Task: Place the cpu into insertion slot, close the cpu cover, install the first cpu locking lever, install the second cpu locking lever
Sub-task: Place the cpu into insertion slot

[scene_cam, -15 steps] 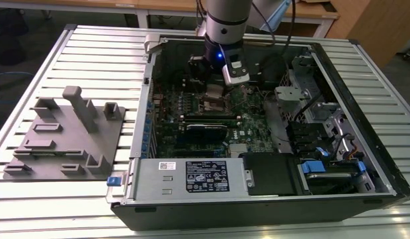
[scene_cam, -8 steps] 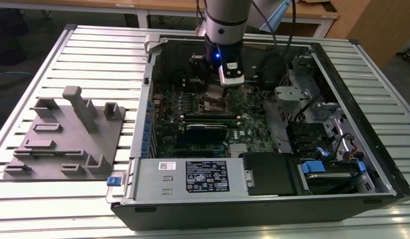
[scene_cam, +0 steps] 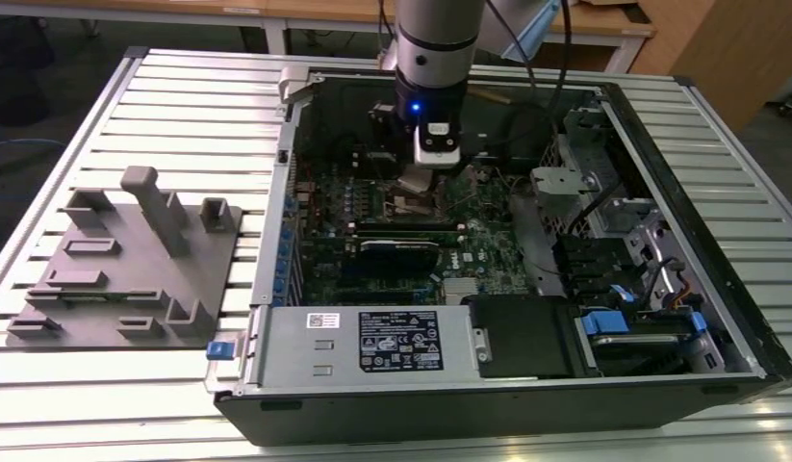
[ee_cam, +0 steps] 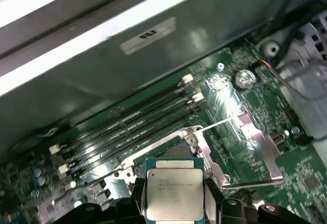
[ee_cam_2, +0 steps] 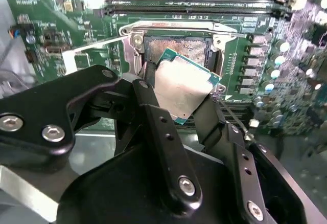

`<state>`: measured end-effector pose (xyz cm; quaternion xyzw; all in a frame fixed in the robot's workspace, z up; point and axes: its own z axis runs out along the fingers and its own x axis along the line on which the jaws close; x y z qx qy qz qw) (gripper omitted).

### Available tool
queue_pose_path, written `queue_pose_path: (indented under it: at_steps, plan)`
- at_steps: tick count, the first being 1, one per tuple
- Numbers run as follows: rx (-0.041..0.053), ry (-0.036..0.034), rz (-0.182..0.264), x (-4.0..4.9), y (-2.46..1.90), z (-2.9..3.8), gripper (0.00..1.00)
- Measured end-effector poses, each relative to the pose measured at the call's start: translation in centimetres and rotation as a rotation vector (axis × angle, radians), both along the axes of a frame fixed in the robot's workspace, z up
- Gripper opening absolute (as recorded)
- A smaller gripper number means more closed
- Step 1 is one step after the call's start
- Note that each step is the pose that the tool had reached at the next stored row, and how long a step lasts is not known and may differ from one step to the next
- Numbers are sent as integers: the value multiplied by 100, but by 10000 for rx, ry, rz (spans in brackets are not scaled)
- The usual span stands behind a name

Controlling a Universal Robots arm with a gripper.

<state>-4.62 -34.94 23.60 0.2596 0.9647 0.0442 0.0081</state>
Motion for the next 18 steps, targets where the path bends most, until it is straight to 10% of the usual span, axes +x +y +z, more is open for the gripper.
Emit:
queue_pose_path:
  at_steps: [18]
  plan:
    - [0, 0, -3281, 0, 0, -35, 54]
